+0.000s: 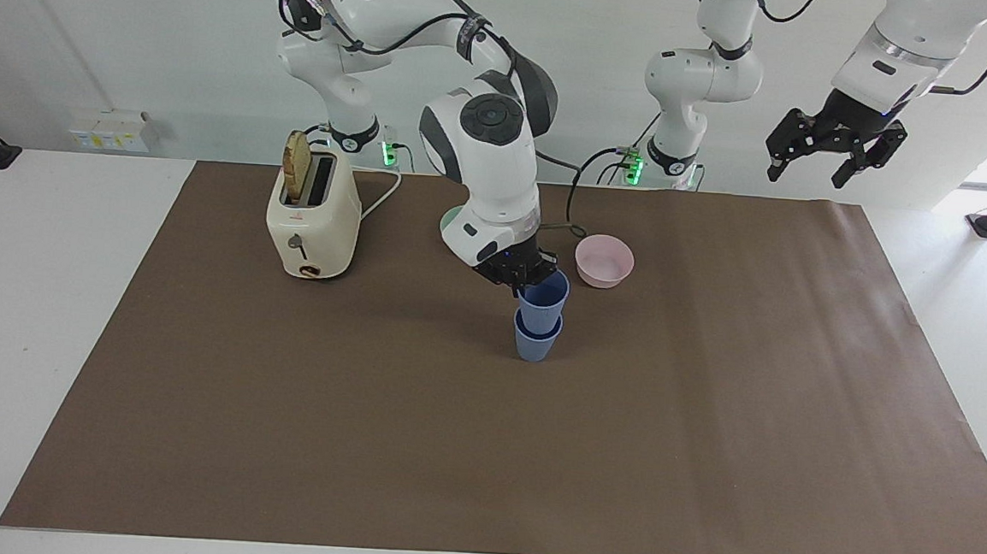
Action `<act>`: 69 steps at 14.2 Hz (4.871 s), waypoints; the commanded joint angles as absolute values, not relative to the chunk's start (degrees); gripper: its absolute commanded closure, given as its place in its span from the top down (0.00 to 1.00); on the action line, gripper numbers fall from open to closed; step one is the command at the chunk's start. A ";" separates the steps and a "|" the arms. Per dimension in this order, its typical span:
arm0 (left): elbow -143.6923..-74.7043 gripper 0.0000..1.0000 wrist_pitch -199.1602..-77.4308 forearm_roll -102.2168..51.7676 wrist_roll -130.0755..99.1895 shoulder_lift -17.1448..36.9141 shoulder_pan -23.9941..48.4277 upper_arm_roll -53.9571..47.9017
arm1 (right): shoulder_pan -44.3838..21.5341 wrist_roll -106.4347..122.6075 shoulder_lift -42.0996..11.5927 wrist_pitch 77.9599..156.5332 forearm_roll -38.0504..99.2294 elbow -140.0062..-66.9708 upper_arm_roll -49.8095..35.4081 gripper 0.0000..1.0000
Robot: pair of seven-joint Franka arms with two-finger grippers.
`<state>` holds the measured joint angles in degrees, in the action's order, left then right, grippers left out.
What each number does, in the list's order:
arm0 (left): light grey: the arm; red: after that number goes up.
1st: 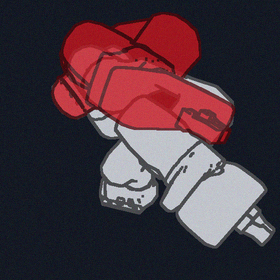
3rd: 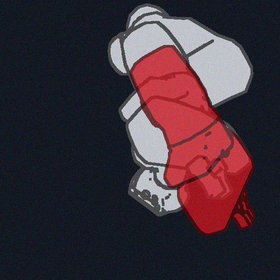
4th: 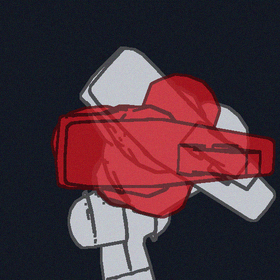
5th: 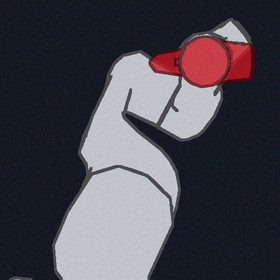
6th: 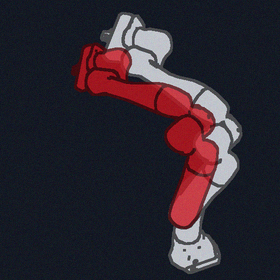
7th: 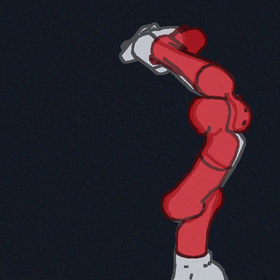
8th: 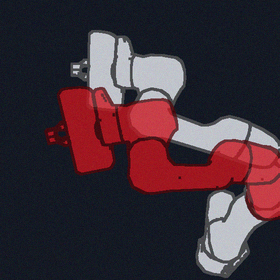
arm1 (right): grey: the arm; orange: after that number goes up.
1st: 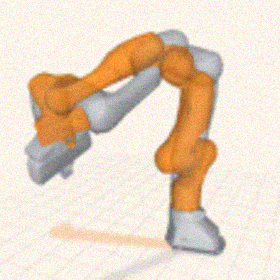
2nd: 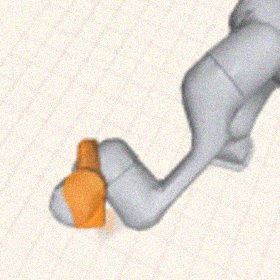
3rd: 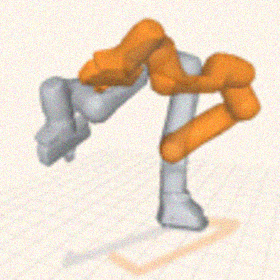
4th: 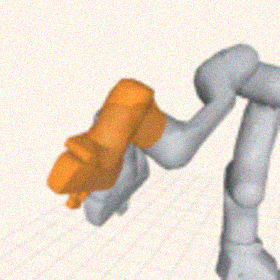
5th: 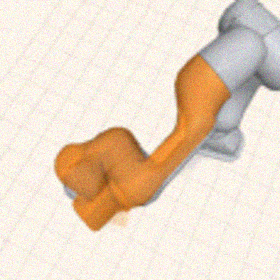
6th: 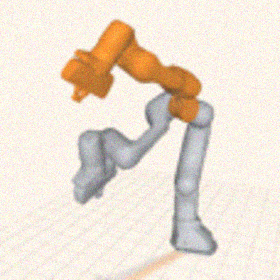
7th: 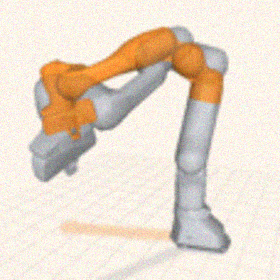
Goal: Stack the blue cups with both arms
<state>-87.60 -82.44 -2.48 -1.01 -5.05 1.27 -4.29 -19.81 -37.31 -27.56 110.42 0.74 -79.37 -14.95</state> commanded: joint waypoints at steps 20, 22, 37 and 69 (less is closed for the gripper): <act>-86.48 1.00 -81.12 -2.99 -0.44 -4.75 0.62 -4.57 | -19.07 -38.06 -27.60 112.68 -0.53 -82.27 -15.38 0.29; -86.48 1.00 -81.12 -2.99 -0.44 -4.75 0.62 -4.57 | -18.28 -37.71 -27.51 111.54 -0.61 -82.09 -15.21 0.49; -86.48 1.00 -81.12 -2.99 -0.44 -4.75 0.62 -4.57 | 1.74 -11.45 -13.37 92.29 -3.16 -81.30 -14.77 1.00; -86.48 1.00 -81.12 -2.99 -0.44 -4.75 0.62 -4.57 | 12.66 -2.55 -3.17 85.08 -3.69 -81.39 -13.62 1.00</act>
<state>-87.60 -82.43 -2.48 -1.01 -5.05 1.27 -4.29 12.11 -3.98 -4.24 85.34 -4.18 -80.61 -13.63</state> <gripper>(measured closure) 0.000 0.000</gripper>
